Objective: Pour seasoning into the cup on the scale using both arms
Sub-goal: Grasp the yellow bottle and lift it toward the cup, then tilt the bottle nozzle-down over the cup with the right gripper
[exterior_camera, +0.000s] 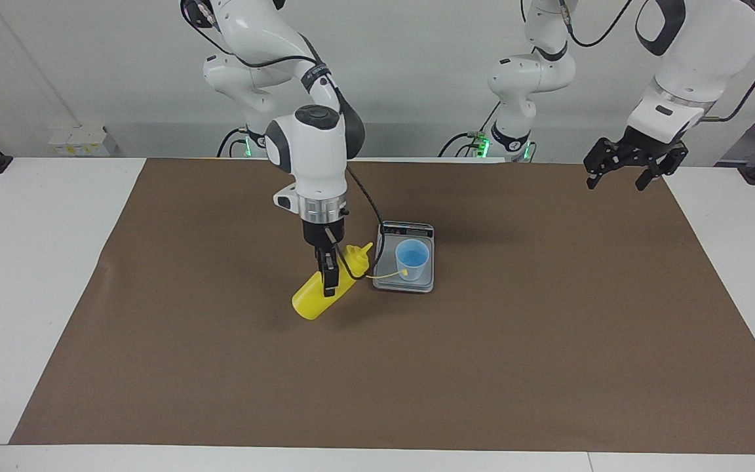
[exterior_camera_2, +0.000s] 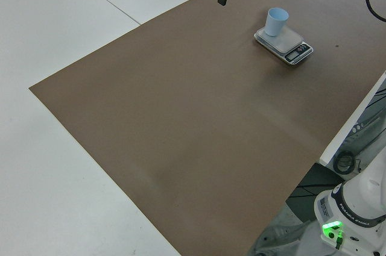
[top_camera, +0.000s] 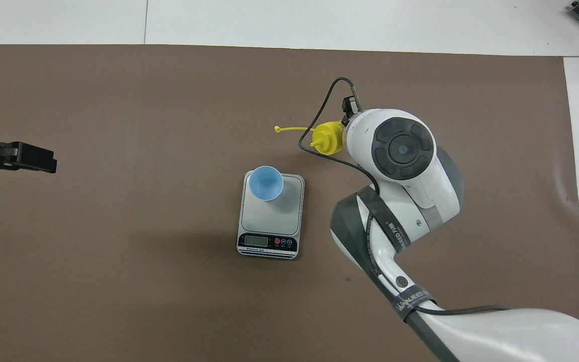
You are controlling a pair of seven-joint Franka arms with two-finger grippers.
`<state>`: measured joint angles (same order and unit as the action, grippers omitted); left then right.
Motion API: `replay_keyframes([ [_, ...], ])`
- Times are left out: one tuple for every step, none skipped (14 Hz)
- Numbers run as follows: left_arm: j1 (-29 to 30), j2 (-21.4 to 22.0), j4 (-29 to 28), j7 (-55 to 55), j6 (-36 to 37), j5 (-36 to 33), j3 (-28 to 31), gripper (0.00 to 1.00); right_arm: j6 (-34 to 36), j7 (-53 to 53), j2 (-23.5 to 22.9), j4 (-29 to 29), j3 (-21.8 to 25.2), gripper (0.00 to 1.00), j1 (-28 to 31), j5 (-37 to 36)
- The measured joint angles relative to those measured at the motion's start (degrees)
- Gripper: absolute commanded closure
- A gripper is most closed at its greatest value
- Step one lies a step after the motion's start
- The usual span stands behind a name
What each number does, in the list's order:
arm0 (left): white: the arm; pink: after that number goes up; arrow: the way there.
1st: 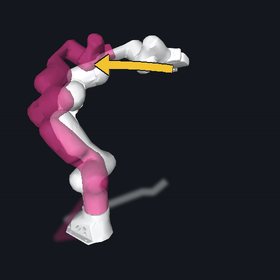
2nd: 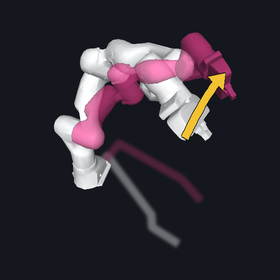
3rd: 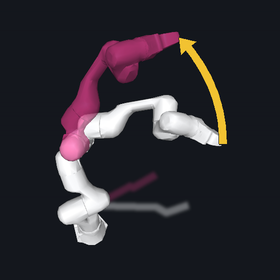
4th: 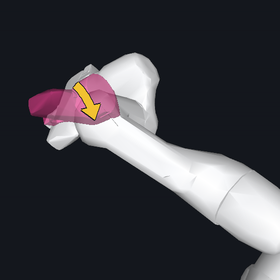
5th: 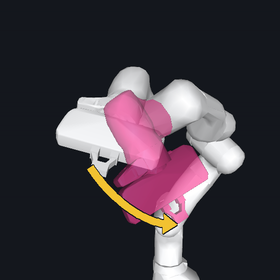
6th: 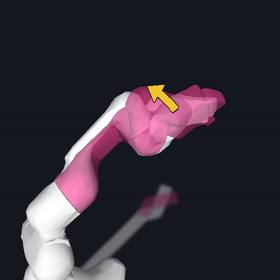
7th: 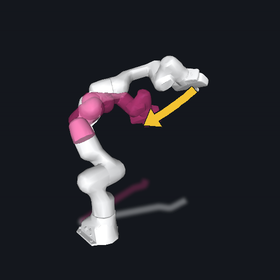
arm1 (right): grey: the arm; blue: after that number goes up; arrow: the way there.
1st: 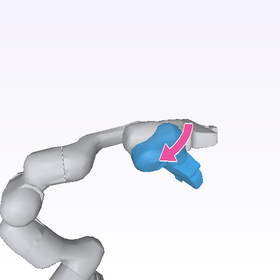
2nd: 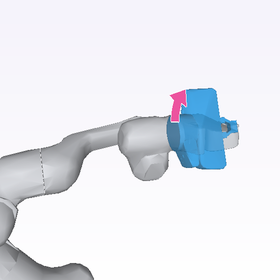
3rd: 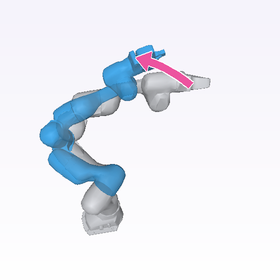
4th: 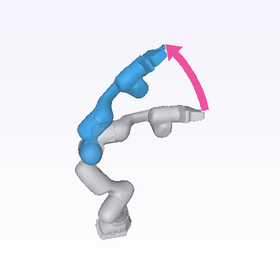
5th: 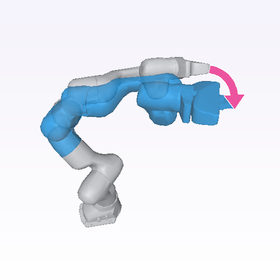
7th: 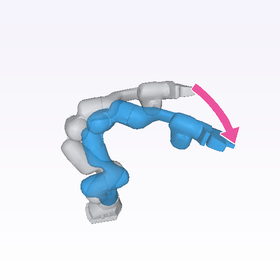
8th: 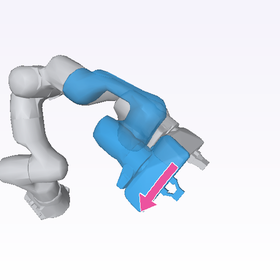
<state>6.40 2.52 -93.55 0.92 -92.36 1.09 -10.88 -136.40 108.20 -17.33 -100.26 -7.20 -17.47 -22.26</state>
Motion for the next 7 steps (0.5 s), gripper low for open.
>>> replay_keyframes([
  [0.0,0.0,0.0,0.0,0.0,0.0,0.0,0.0,-0.9,0.3,-0.2,0.0,0.0,1.0,-0.4,-3.1],
  [0.0,0.0,0.0,0.0,0.0,0.0,-0.1,0.0,-1.6,1.4,-0.4,0.1,0.0,1.0,-1.0,-5.9],
  [0.0,0.0,0.0,0.0,0.0,0.0,-0.1,0.0,-2.4,3.8,-0.5,0.1,0.0,1.0,-1.5,-9.2],
  [0.0,0.0,0.0,0.0,0.0,0.0,-0.1,0.0,-3.4,7.0,-0.5,0.1,0.0,1.0,-1.9,-13.2],
  [0.0,0.0,0.0,0.0,0.0,0.0,-0.1,0.0,-4.5,10.2,-0.8,0.1,0.0,1.0,-2.2,-17.5],
  [0.0,0.0,0.0,0.0,0.0,0.0,-0.1,0.0,-5.7,13.5,-1.2,0.1,0.0,1.0,-2.4,-22.1],
  [0.0,0.0,-0.1,0.0,0.0,0.0,-0.1,0.0,-6.8,16.4,-1.6,0.1,0.0,1.0,-2.7,-26.8],
])
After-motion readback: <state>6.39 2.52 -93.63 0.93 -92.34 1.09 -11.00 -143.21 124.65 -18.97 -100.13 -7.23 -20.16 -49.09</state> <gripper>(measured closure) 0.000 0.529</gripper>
